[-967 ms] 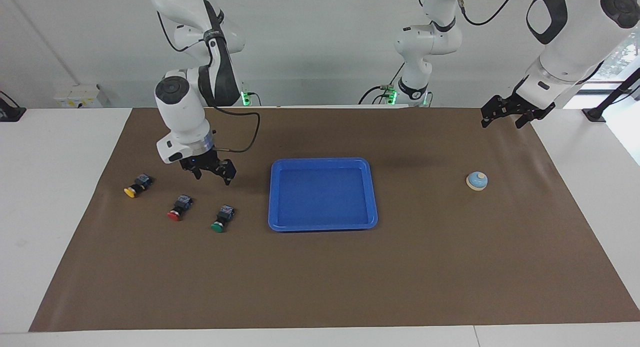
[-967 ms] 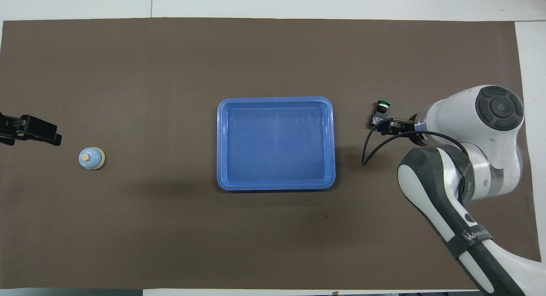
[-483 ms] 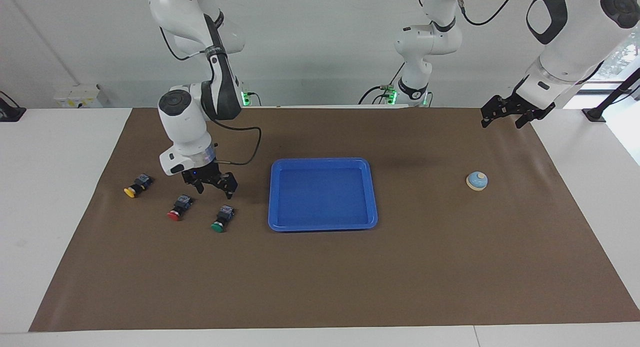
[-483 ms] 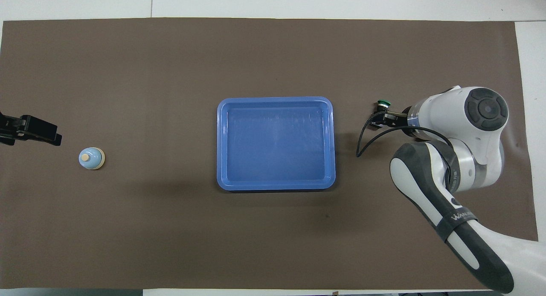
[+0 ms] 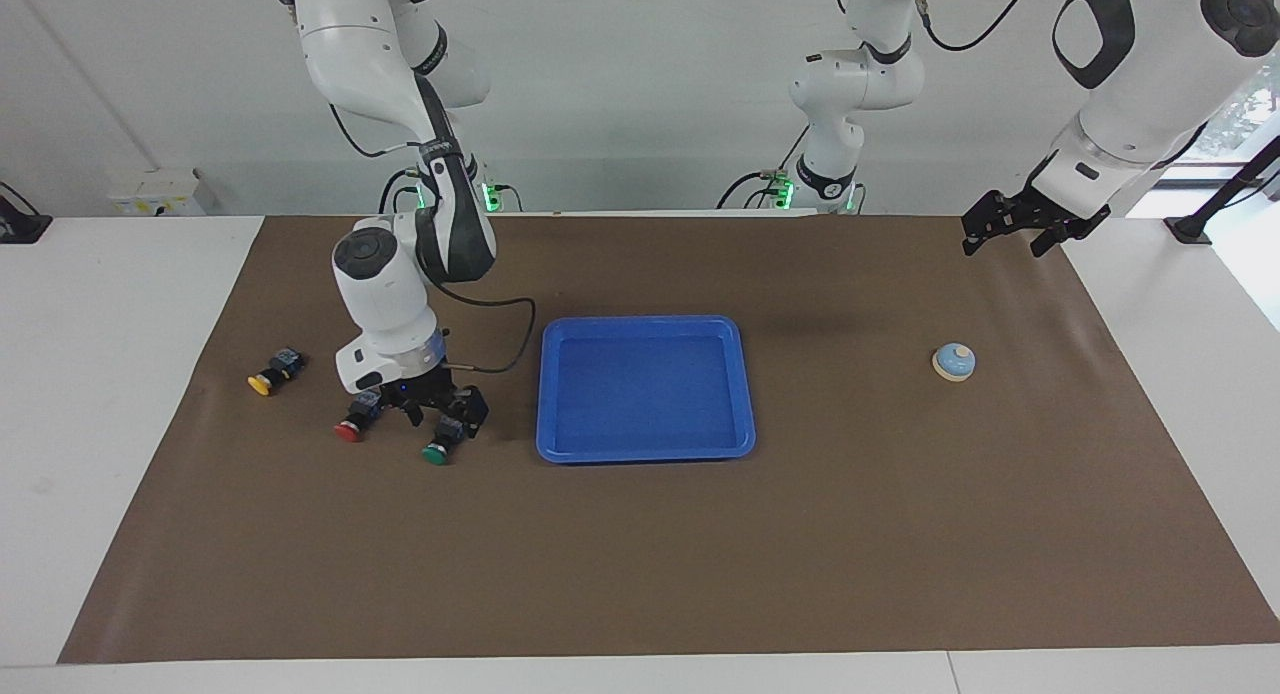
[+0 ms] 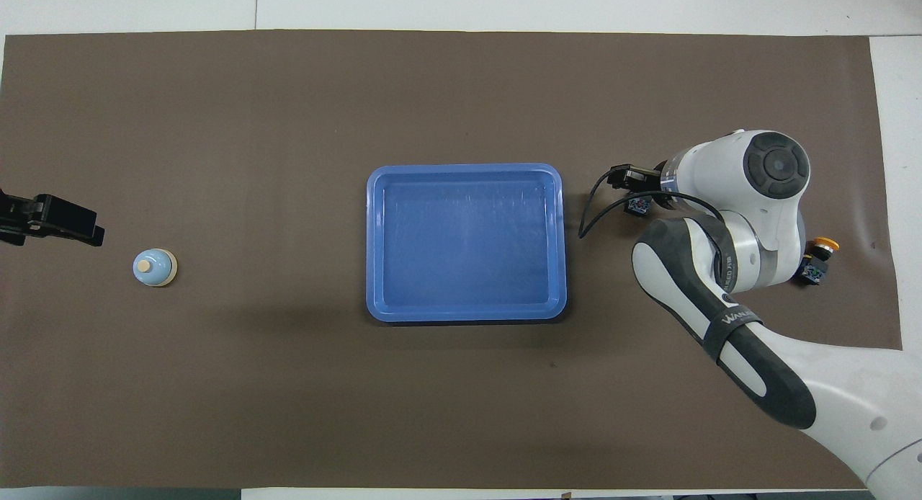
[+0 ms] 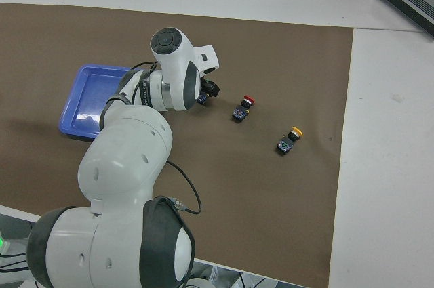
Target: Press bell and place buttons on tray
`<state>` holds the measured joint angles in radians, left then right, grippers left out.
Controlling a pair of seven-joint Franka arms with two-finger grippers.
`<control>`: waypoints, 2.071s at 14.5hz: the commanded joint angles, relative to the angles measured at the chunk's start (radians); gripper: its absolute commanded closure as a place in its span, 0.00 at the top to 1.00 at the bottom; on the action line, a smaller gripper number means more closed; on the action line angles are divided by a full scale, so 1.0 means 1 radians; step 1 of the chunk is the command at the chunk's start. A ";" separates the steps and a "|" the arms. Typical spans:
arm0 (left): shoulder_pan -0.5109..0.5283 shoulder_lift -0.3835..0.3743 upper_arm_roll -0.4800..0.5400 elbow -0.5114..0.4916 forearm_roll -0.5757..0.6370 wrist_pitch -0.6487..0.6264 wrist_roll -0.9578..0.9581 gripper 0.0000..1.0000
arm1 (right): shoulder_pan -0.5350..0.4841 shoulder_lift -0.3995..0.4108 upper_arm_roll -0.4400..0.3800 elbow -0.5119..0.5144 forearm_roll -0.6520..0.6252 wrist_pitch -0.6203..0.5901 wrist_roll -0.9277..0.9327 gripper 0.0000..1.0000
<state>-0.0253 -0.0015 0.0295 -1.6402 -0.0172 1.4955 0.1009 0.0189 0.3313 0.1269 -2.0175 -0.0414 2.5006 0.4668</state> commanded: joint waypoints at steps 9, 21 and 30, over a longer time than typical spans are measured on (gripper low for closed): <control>-0.004 -0.012 0.007 -0.003 -0.017 -0.015 -0.007 1.00 | 0.004 0.023 0.004 -0.027 -0.046 0.007 0.096 0.26; -0.005 -0.014 0.007 -0.003 -0.017 -0.015 -0.007 1.00 | 0.125 0.014 0.132 0.327 -0.012 -0.516 0.143 0.00; -0.005 -0.012 0.007 -0.003 -0.017 -0.015 -0.007 1.00 | 0.220 0.037 0.131 0.116 -0.017 -0.218 0.265 0.00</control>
<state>-0.0253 -0.0015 0.0295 -1.6402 -0.0172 1.4955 0.1009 0.2413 0.3765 0.2581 -1.8542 -0.0597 2.2251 0.7102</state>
